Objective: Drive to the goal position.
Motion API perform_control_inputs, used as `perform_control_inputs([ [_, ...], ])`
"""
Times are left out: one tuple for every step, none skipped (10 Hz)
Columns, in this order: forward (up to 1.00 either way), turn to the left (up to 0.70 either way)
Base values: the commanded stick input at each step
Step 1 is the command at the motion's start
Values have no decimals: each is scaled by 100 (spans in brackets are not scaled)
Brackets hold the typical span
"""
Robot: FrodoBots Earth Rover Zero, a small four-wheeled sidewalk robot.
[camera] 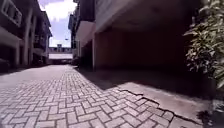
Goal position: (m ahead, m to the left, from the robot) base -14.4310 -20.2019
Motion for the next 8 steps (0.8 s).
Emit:
perform_control_inputs([
  [0, -70],
  [0, -70],
  [0, -70],
  [0, -70],
  [0, -70],
  [0, -70],
  [0, -70],
  [0, -70],
])
